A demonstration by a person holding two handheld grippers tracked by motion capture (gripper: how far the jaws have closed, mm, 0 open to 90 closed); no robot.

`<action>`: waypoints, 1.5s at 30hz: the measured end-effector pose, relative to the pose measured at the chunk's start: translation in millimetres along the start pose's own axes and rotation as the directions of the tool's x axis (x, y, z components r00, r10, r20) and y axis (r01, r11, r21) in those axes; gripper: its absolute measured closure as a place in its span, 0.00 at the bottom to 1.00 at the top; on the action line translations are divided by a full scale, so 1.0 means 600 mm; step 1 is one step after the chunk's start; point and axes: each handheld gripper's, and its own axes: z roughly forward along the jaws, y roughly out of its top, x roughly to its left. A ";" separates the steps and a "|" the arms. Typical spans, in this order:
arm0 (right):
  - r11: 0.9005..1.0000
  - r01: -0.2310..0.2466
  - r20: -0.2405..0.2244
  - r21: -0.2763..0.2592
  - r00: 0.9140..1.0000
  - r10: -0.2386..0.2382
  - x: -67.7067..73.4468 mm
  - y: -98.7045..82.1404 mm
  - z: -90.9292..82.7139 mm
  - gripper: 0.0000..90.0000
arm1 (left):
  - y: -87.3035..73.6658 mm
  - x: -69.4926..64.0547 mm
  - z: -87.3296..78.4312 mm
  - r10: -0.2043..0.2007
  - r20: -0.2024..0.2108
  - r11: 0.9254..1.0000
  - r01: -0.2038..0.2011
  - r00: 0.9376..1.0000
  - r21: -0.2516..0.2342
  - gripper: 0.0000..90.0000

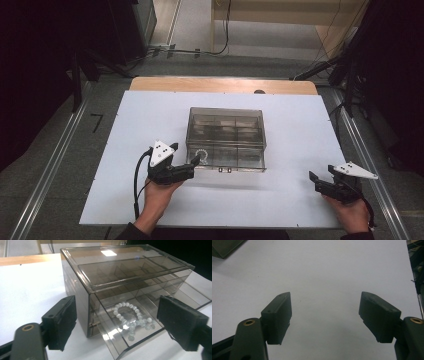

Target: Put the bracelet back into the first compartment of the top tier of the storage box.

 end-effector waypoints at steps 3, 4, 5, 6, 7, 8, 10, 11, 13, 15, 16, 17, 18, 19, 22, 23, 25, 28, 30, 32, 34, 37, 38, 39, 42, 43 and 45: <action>1.000 -0.001 0.000 0.000 1.000 0.001 0.000 0.000 0.000 0.28 | 0.000 0.001 0.001 -0.005 0.000 1.000 0.005 1.000 0.005 0.15; 1.000 -0.001 0.000 -0.001 1.000 0.001 0.000 0.000 0.000 0.28 | 0.000 0.002 0.001 -0.005 0.002 1.000 0.005 1.000 0.008 0.15; 1.000 -0.002 0.001 0.000 1.000 0.002 0.000 0.000 0.000 0.28 | 0.000 0.002 0.002 -0.007 0.003 1.000 0.007 1.000 0.011 0.15; 1.000 -0.001 0.000 -0.001 1.000 0.001 0.000 0.000 0.000 0.28 | 0.000 0.003 0.002 -0.010 0.002 1.000 0.010 1.000 0.012 0.14; 1.000 -0.001 0.000 0.000 1.000 0.001 0.000 0.000 0.000 0.28 | 0.000 0.004 0.001 -0.011 0.001 1.000 0.011 1.000 0.013 0.13; 1.000 -0.002 -0.001 0.000 1.000 0.002 0.000 0.000 0.000 0.28 | 0.000 0.005 0.001 -0.012 -0.003 1.000 0.012 1.000 0.016 0.12; 1.000 -0.004 0.001 0.002 1.000 0.004 0.000 0.000 0.000 0.28 | 0.001 0.008 0.000 -0.016 -0.008 1.000 0.016 1.000 0.016 0.12; 1.000 -0.004 0.001 0.001 1.000 0.004 0.000 0.000 -0.001 0.28 | 0.001 0.009 -0.001 -0.016 -0.009 1.000 0.016 1.000 0.018 0.11; 1.000 -0.005 0.001 0.002 1.000 0.005 0.000 0.000 -0.001 0.28 | 0.000 0.013 -0.003 -0.018 -0.016 1.000 0.018 1.000 0.017 0.10; 1.000 -0.006 -0.001 0.000 1.000 0.006 0.000 0.000 -0.001 0.28 | -0.002 0.017 -0.005 -0.025 -0.021 0.999 0.025 0.999 0.021 0.09; 1.000 -0.005 0.000 -0.001 1.000 0.005 -0.001 0.000 -0.001 0.28 | -0.003 0.020 -0.006 -0.025 -0.024 0.999 0.026 0.999 0.020 0.09; 1.000 -0.006 -0.001 -0.002 1.000 0.006 -0.001 -0.001 -0.001 0.28 | -0.004 0.023 -0.008 -0.032 -0.026 0.999 0.032 0.999 0.020 0.09; 1.000 -0.004 -0.001 -0.002 1.000 0.004 -0.001 0.000 -0.001 0.28 | -0.004 0.025 -0.009 -0.033 -0.029 0.999 0.034 0.999 0.020 0.09; 1.000 -0.005 -0.001 -0.001 1.000 0.005 -0.001 0.000 -0.001 0.28 | -0.005 0.027 -0.010 -0.034 -0.033 0.999 0.035 0.999 0.021 0.09; 1.000 -0.005 0.000 -0.001 1.000 0.005 0.000 0.000 -0.001 0.28 | -0.007 0.033 -0.014 -0.031 -0.042 0.999 0.032 0.999 0.020 0.08; 1.000 -0.006 -0.001 -0.001 1.000 0.006 0.000 0.000 -0.002 0.28 | -0.008 0.035 -0.015 -0.030 -0.049 0.999 0.031 0.998 0.023 0.08; 1.000 -0.007 -0.001 -0.002 1.000 0.007 0.000 0.000 -0.002 0.28 | -0.011 0.039 -0.017 -0.034 -0.059 0.999 0.036 0.998 0.027 0.08; 1.000 -0.006 -0.001 -0.002 1.000 0.006 -0.001 -0.001 -0.002 0.28 | -0.014 0.047 -0.022 -0.037 -0.069 0.999 0.039 0.997 0.027 0.08; 1.000 -0.007 -0.001 -0.001 1.000 0.007 -0.001 -0.001 -0.002 0.28 | -0.015 0.051 -0.026 -0.038 -0.073 0.999 0.040 0.997 0.027 0.08; 1.000 -0.007 -0.002 -0.001 1.000 0.007 0.000 -0.001 -0.002 0.28 | -0.016 0.054 -0.030 -0.039 -0.078 0.999 0.041 0.996 0.028 0.08; 1.000 -0.007 -0.001 0.000 1.000 0.007 0.000 -0.001 -0.002 0.28 | -0.019 0.057 -0.034 -0.039 -0.077 0.999 0.041 0.996 0.031 0.07; 1.000 -0.005 -0.002 -0.002 1.000 0.005 0.000 -0.001 -0.002 0.28 | -0.023 0.062 -0.038 -0.045 -0.076 0.998 0.048 0.996 0.040 0.07; 1.000 -0.006 -0.001 -0.001 1.000 0.006 0.000 -0.001 -0.003 0.28 | -0.024 0.064 -0.041 -0.043 -0.079 0.998 0.046 0.996 0.047 0.06; 1.000 -0.008 0.000 -0.001 1.000 0.008 -0.001 -0.001 -0.003 0.28 | -0.025 0.065 -0.042 -0.045 -0.081 0.998 0.049 0.996 0.046 0.06; 1.000 -0.008 -0.002 -0.002 1.000 0.008 -0.001 -0.001 -0.003 0.28 | -0.028 0.072 -0.047 -0.060 -0.068 0.997 0.064 0.996 0.051 0.06; 1.000 -0.007 -0.002 -0.002 1.000 0.007 -0.001 -0.001 -0.003 0.28 | -0.030 0.075 -0.049 -0.066 -0.066 0.996 0.070 0.996 0.059 0.05; 1.000 -0.007 -0.002 -0.003 1.000 0.007 -0.001 -0.001 -0.004 0.28 | -0.033 0.082 -0.053 -0.076 -0.047 0.994 0.079 0.996 0.072 0.04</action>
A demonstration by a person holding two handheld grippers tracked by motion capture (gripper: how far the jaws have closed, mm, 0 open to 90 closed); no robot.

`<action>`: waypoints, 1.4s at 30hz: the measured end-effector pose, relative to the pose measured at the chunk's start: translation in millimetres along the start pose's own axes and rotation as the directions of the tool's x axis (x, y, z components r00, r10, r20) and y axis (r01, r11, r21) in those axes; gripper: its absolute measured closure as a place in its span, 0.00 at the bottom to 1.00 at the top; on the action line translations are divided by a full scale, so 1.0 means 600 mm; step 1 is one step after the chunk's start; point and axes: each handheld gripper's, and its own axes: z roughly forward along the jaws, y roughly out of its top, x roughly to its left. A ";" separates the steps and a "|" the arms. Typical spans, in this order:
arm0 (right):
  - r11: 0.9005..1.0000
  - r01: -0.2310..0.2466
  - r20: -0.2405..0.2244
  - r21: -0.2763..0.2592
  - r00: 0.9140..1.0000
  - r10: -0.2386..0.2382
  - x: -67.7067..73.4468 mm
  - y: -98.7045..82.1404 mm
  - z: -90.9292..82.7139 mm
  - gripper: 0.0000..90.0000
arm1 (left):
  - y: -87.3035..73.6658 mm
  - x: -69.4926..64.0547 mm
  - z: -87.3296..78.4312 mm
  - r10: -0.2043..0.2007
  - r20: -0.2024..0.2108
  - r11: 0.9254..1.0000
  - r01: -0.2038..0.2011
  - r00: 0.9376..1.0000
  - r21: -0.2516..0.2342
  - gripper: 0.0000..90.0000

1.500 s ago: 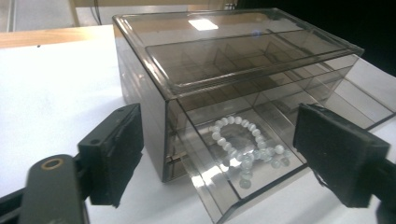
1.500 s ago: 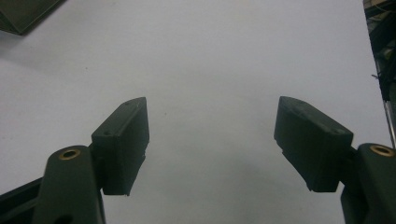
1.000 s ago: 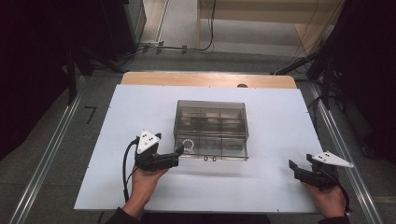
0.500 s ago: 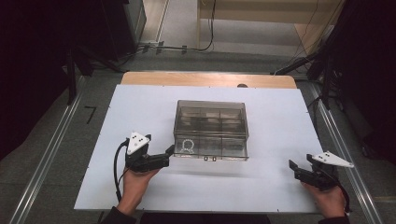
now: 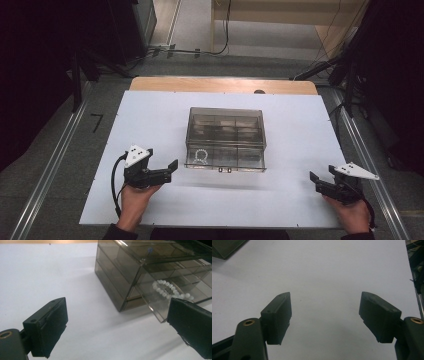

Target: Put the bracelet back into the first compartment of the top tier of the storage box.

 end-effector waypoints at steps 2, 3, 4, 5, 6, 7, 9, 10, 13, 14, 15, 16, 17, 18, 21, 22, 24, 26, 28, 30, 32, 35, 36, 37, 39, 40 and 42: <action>1.000 0.000 0.000 0.000 1.000 0.000 0.000 0.000 0.000 0.28 | -0.003 0.009 -0.004 -0.018 0.019 1.000 0.018 1.000 0.010 0.04; 1.000 -0.001 0.001 0.002 1.000 0.001 0.000 0.000 0.000 0.28 | -0.006 0.014 -0.007 -0.026 0.025 1.000 0.026 0.999 0.012 0.04; 1.000 0.001 0.000 0.001 1.000 -0.001 0.000 0.000 0.000 0.28 | -0.007 0.017 -0.009 -0.028 0.026 1.000 0.028 0.999 0.012 0.04; 1.000 -0.001 0.001 0.002 1.000 0.001 0.000 0.000 0.000 0.28 | -0.009 0.020 -0.012 -0.031 0.026 0.999 0.030 0.999 0.010 0.04; 1.000 -0.001 0.001 0.003 1.000 0.001 0.000 0.000 0.000 0.28 | -0.010 0.025 -0.016 -0.026 0.028 1.000 0.026 0.999 0.011 0.04; 1.000 -0.001 0.001 0.003 1.000 0.001 0.000 0.000 0.000 0.28 | -0.012 0.027 -0.018 -0.030 0.028 1.000 0.030 0.999 0.007 0.04; 1.000 0.002 0.001 0.002 1.000 -0.002 0.000 0.000 0.001 0.28 | -0.015 0.032 -0.024 -0.025 0.014 1.000 0.025 1.000 0.007 0.04; 1.000 0.001 0.002 0.002 1.000 -0.001 0.001 0.000 0.001 0.28 | -0.017 0.034 -0.026 -0.025 0.006 1.000 0.025 1.000 0.006 0.04; 1.000 0.002 0.002 0.003 1.000 -0.002 0.001 0.000 0.001 0.28 | -0.020 0.040 -0.031 -0.025 -0.004 1.000 0.025 1.000 0.010 0.04; 1.000 0.003 0.003 0.003 1.000 -0.003 0.001 0.000 0.001 0.28 | -0.021 0.043 -0.033 -0.023 -0.004 1.000 0.023 1.000 0.012 0.04; 1.000 0.003 0.003 0.003 1.000 -0.003 0.001 0.000 0.001 0.28 | -0.021 0.044 -0.034 -0.023 -0.007 1.000 0.023 1.000 0.012 0.04; 1.000 0.002 0.003 0.003 1.000 -0.002 0.001 0.000 0.001 0.28 | -0.022 0.045 -0.036 -0.027 -0.013 1.000 0.027 1.000 0.009 0.04; 1.000 0.002 0.003 0.003 1.000 -0.002 0.001 0.000 0.001 0.28 | -0.023 0.047 -0.037 -0.029 -0.010 1.000 0.029 1.000 0.008 0.04; 1.000 0.000 0.003 0.003 1.000 0.000 0.001 0.000 0.001 0.28 | -0.025 0.049 -0.038 -0.028 -0.010 1.000 0.028 1.000 0.010 0.04; 1.000 0.001 0.004 0.004 1.000 -0.001 0.001 0.000 0.001 0.28 | -0.029 0.053 -0.037 -0.028 -0.010 0.999 0.028 1.000 0.025 0.02; 1.000 0.001 0.004 0.004 1.000 -0.001 0.001 0.000 0.001 0.28 | -0.030 0.056 -0.036 -0.033 -0.005 0.999 0.033 0.999 0.035 0.02; 1.000 0.002 0.003 0.003 1.000 -0.002 0.001 0.000 0.001 0.28 | -0.031 0.059 -0.034 -0.047 -0.003 0.998 0.047 0.999 0.039 0.02; 1.000 0.002 0.002 0.003 1.000 -0.002 0.001 0.000 0.001 0.28 | -0.033 0.059 -0.033 -0.041 -0.009 0.998 0.041 0.999 0.039 0.02; 1.000 0.002 0.001 0.002 1.000 -0.002 0.001 0.000 0.001 0.28 | -0.034 0.055 -0.031 -0.018 -0.028 0.999 0.019 0.999 0.042 0.02; 1.000 0.000 0.002 0.003 1.000 0.000 0.001 0.000 0.000 0.28 | -0.035 0.047 -0.029 0.017 -0.071 0.999 -0.013 0.997 0.051 0.02; 1.000 -0.001 0.002 0.002 1.000 0.001 0.001 0.000 0.001 0.28 | -0.038 0.042 -0.026 0.040 -0.092 0.998 -0.034 0.995 0.061 0.03; 1.000 0.000 0.004 0.004 1.000 0.000 0.001 0.000 0.001 0.28 | -0.038 0.039 -0.024 0.035 -0.085 0.997 -0.029 0.996 0.068 0.05; 1.000 0.001 0.003 0.004 1.000 -0.001 0.001 0.000 0.001 0.28 | -0.038 0.039 -0.024 0.033 -0.083 0.997 -0.027 0.996 0.065 0.04; 1.000 0.001 0.003 0.004 1.000 -0.001 0.001 0.000 0.001 0.28 | -0.038 0.041 -0.023 0.029 -0.077 0.997 -0.023 0.997 0.069 0.03; 1.000 -0.001 0.003 0.004 1.000 0.001 0.000 0.000 0.001 0.28 | -0.039 0.041 -0.022 0.025 -0.080 0.997 -0.019 0.997 0.070 0.02; 1.000 -0.001 0.004 0.003 1.000 0.001 0.000 0.000 0.001 0.28 | -0.040 0.042 -0.022 0.025 -0.080 0.997 -0.020 0.997 0.072 0.01; 1.000 -0.001 0.003 0.004 1.000 0.001 0.000 0.000 0.001 0.28 | -0.040 0.042 -0.022 0.025 -0.078 0.997 -0.019 0.997 0.072 0.01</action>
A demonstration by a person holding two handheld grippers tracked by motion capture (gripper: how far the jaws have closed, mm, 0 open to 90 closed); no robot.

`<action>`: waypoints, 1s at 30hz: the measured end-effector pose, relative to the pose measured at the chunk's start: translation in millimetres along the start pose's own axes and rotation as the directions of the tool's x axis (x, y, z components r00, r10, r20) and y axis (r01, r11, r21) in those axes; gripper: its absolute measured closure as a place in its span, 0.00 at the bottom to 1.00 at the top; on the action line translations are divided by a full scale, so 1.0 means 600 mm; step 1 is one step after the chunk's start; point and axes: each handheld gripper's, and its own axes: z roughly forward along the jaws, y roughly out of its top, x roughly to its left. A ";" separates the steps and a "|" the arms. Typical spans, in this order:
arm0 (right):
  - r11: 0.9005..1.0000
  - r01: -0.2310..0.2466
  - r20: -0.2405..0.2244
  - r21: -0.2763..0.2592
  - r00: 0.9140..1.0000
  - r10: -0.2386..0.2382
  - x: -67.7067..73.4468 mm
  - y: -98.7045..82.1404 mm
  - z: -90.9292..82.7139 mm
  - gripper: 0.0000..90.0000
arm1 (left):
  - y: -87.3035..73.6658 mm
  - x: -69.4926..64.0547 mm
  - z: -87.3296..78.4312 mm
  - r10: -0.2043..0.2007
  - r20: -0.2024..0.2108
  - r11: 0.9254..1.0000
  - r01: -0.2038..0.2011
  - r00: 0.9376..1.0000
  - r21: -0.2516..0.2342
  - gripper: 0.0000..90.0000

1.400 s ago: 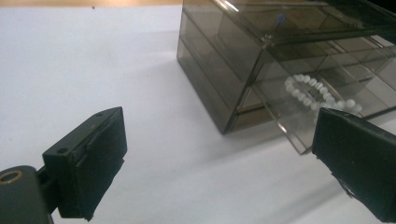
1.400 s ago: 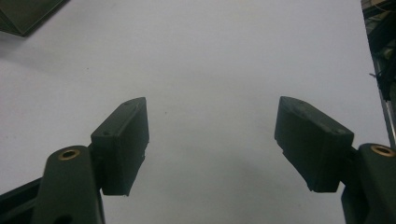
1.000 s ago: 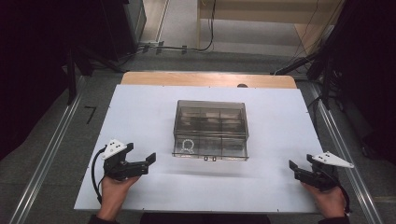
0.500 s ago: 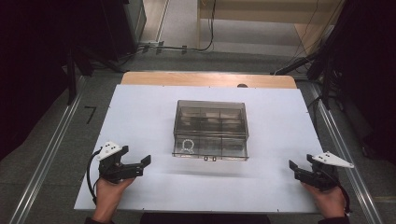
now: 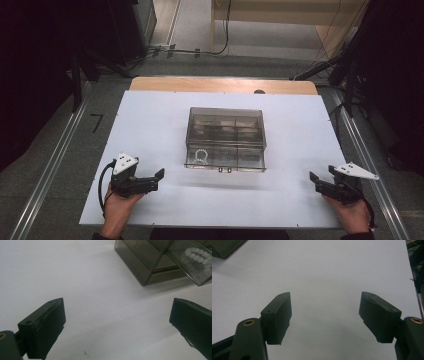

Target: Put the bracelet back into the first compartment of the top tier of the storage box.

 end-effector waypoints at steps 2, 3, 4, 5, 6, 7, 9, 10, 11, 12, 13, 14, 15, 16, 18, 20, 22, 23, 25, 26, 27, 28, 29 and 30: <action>1.000 0.000 0.001 0.001 1.000 0.000 0.000 0.000 0.000 0.28 | 0.000 0.000 -0.001 0.000 0.001 1.000 0.000 1.000 -0.002 0.00; 1.000 0.000 0.000 0.000 1.000 0.000 0.000 0.000 0.000 0.28 | 0.000 0.000 -0.001 0.000 0.002 1.000 0.000 1.000 -0.002 0.00; 1.000 -0.001 0.000 0.000 1.000 0.001 0.000 0.000 0.000 0.28 | 0.000 0.000 -0.002 0.001 0.005 1.000 -0.001 1.000 -0.002 0.00; 1.000 -0.004 0.002 0.001 1.000 0.004 0.000 0.000 0.000 0.28 | -0.001 0.001 -0.003 0.001 0.013 1.000 -0.001 1.000 -0.003 0.00; 1.000 -0.006 0.001 0.003 1.000 0.006 0.000 0.000 0.000 0.28 | -0.001 0.001 -0.003 0.002 0.014 1.000 -0.002 1.000 -0.004 0.00; 1.000 -0.006 0.001 0.002 1.000 0.006 0.000 0.000 0.000 0.28 | -0.001 0.001 -0.003 0.001 0.012 1.000 -0.001 1.000 -0.004 0.00; 1.000 -0.006 0.001 0.001 1.000 0.006 -0.001 -0.001 0.000 0.28 | -0.002 0.003 -0.005 0.002 0.021 1.000 -0.002 1.000 -0.008 0.00; 1.000 -0.007 0.000 0.001 1.000 0.007 -0.001 -0.001 0.000 0.28 | -0.002 0.005 -0.007 0.000 0.024 1.000 0.000 1.000 -0.013 0.00; 1.000 -0.007 0.000 0.002 1.000 0.007 -0.001 -0.001 0.000 0.28 | -0.003 0.006 -0.008 0.000 0.025 1.000 0.001 1.000 -0.016 0.00; 1.000 -0.007 0.000 0.002 1.000 0.007 -0.001 -0.001 0.000 0.28 | -0.003 0.006 -0.010 0.000 0.023 1.000 0.001 1.000 -0.018 0.00; 1.000 -0.007 0.000 0.003 1.000 0.007 -0.001 -0.001 0.000 0.28 | -0.003 0.007 -0.013 0.000 0.014 1.000 0.000 1.000 -0.028 0.00; 1.000 -0.008 0.000 0.003 1.000 0.008 -0.001 -0.001 0.001 0.28 | -0.004 0.007 -0.014 0.003 0.010 1.000 -0.003 1.000 -0.031 0.00; 1.000 -0.008 0.000 0.004 1.000 0.008 -0.001 -0.001 0.001 0.28 | -0.004 0.007 -0.016 0.005 0.004 0.999 -0.005 1.000 -0.034 0.00; 1.000 -0.008 0.000 0.006 1.000 0.008 -0.001 -0.001 0.000 0.28 | -0.004 0.007 -0.017 0.008 -0.002 0.999 -0.009 1.000 -0.037 0.00; 1.000 -0.005 -0.001 0.004 1.000 0.005 -0.001 -0.001 0.001 0.28 | -0.006 0.008 -0.018 0.009 -0.005 0.999 -0.009 1.000 -0.041 0.00; 1.000 -0.006 0.001 0.004 1.000 0.006 -0.001 -0.001 0.001 0.28 | -0.007 0.009 -0.020 0.010 -0.006 0.999 -0.011 1.000 -0.038 0.00; 1.000 -0.006 0.002 0.005 1.000 0.006 0.000 -0.001 0.001 0.28 | -0.007 0.010 -0.022 0.007 -0.005 0.999 -0.007 1.000 -0.042 0.00; 1.000 -0.006 0.002 0.005 1.000 0.006 0.000 -0.001 0.001 0.28 | -0.008 0.010 -0.024 0.006 -0.007 0.999 -0.006 1.000 -0.043 0.00; 1.000 -0.006 0.001 0.006 1.000 0.006 0.000 -0.001 0.001 0.28 | -0.008 0.011 -0.026 0.000 -0.011 0.999 -0.001 1.000 -0.046 0.00; 1.000 -0.006 0.001 0.005 1.000 0.006 -0.001 -0.001 0.001 0.28 | -0.008 0.011 -0.027 0.001 -0.013 0.999 -0.002 1.000 -0.048 0.00; 1.000 -0.007 0.001 0.006 1.000 0.007 -0.001 -0.001 0.001 0.28 | -0.009 0.011 -0.028 0.000 -0.016 0.999 -0.001 1.000 -0.049 0.00; 1.000 -0.008 0.002 0.006 1.000 0.008 -0.001 -0.001 0.001 0.28 | -0.009 0.012 -0.028 0.000 -0.016 0.999 -0.001 1.000 -0.050 0.00; 1.000 -0.008 0.002 0.006 1.000 0.008 -0.001 -0.001 0.001 0.28 | -0.009 0.013 -0.029 -0.001 -0.020 0.999 0.000 1.000 -0.050 0.00; 1.000 -0.007 0.002 0.006 1.000 0.007 0.000 -0.001 0.001 0.28 | -0.009 0.014 -0.029 -0.003 -0.024 0.999 0.002 1.000 -0.051 0.00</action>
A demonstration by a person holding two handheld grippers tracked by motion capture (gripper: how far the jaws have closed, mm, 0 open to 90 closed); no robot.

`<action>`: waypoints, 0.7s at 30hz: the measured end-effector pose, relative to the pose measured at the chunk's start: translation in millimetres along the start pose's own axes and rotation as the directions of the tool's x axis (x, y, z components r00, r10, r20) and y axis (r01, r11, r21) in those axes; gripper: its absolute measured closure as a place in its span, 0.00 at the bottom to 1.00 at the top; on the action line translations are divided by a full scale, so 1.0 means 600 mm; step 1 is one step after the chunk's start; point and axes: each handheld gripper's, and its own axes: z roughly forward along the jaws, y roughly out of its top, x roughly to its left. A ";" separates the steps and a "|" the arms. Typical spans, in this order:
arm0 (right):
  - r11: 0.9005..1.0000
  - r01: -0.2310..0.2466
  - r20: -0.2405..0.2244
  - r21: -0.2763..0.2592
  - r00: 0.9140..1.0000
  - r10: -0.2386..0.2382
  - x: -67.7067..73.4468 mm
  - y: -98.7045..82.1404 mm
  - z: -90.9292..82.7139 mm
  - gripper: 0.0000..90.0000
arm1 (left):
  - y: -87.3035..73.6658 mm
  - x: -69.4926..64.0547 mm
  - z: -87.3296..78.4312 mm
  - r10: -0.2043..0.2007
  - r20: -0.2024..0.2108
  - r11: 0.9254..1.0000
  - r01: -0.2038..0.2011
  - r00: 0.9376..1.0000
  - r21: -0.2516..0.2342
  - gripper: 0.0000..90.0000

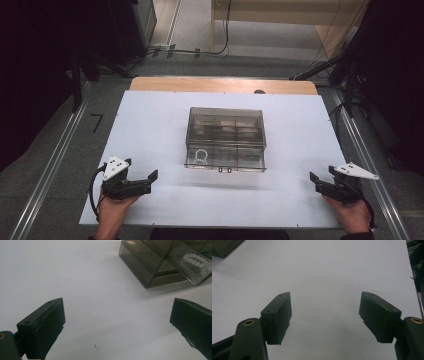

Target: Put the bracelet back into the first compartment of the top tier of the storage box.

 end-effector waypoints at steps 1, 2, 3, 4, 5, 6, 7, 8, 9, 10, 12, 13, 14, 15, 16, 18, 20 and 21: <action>1.000 0.001 0.000 0.000 1.000 -0.001 0.000 0.000 0.000 0.28 | 0.000 0.001 -0.001 -0.005 -0.001 1.000 0.005 1.000 -0.002 0.00; 1.000 0.003 0.001 0.000 1.000 -0.003 0.000 0.000 0.000 0.28 | 0.000 0.001 -0.002 -0.005 0.001 1.000 0.005 1.000 -0.006 0.00; 1.000 0.002 -0.002 -0.001 1.000 -0.002 0.000 0.000 0.000 0.28 | -0.001 0.001 -0.003 -0.006 -0.001 1.000 0.006 1.000 -0.007 0.00; 1.000 0.002 -0.002 -0.001 1.000 -0.002 0.000 0.000 0.000 0.28 | -0.001 0.001 -0.004 -0.008 -0.001 1.000 0.008 1.000 -0.008 0.00; 1.000 0.002 -0.001 0.000 1.000 -0.002 0.000 0.000 0.000 0.28 | -0.001 0.001 -0.005 -0.006 -0.001 1.000 0.006 1.000 -0.010 0.00; 1.000 0.000 0.000 0.000 1.000 0.000 0.000 0.000 0.000 0.28 | -0.001 0.001 -0.006 -0.007 0.001 1.000 0.007 1.000 -0.012 0.00; 1.000 0.001 0.000 0.000 1.000 -0.001 0.000 0.000 0.000 0.28 | -0.002 0.001 -0.007 -0.009 -0.001 1.000 0.009 1.000 -0.013 0.00; 1.000 0.001 0.000 0.000 1.000 -0.001 0.000 0.000 0.000 0.28 | -0.002 0.001 -0.008 -0.008 -0.002 1.000 0.008 1.000 -0.012 0.00; 1.000 0.001 0.000 0.000 1.000 -0.001 0.000 0.000 0.000 0.28 | -0.003 0.001 -0.009 -0.009 0.001 1.000 0.009 1.000 -0.013 0.00; 1.000 0.002 0.000 0.000 1.000 -0.002 0.000 0.000 0.000 0.28 | -0.003 0.001 -0.009 -0.009 0.001 1.000 0.009 1.000 -0.013 0.00; 1.000 0.000 0.002 0.002 1.000 0.000 0.000 0.000 0.000 0.28 | -0.004 0.000 -0.011 -0.009 0.000 1.000 0.009 1.000 -0.013 0.00; 1.000 0.001 0.002 0.001 1.000 -0.001 0.000 0.000 0.000 0.28 | -0.004 0.000 -0.011 -0.008 0.000 1.000 0.008 1.000 -0.012 0.00; 1.000 0.001 0.002 0.001 1.000 -0.001 0.000 0.000 0.000 0.28 | -0.005 0.000 -0.012 -0.007 0.000 1.000 0.007 1.000 -0.012 0.00; 1.000 0.002 0.002 0.001 1.000 -0.002 0.000 0.000 0.000 0.28 | -0.005 0.000 -0.013 -0.007 0.001 1.000 0.007 1.000 -0.013 0.00; 1.000 0.002 0.002 0.001 1.000 -0.002 0.000 0.000 0.000 0.28 | -0.005 0.000 -0.014 -0.006 0.001 1.000 0.006 1.000 -0.013 0.00; 1.000 0.001 0.002 0.002 1.000 -0.001 0.001 0.000 0.000 0.28 | -0.007 0.001 -0.015 -0.007 -0.002 1.000 0.007 1.000 -0.013 0.00; 1.000 0.000 0.001 0.001 1.000 0.000 0.000 0.000 0.000 0.28 | -0.008 0.001 -0.016 -0.012 -0.003 1.000 0.012 1.000 -0.014 0.00; 1.000 0.000 0.001 0.001 1.000 0.000 0.000 0.000 0.000 0.28 | -0.009 0.002 -0.017 -0.013 -0.002 1.000 0.013 1.000 -0.013 0.00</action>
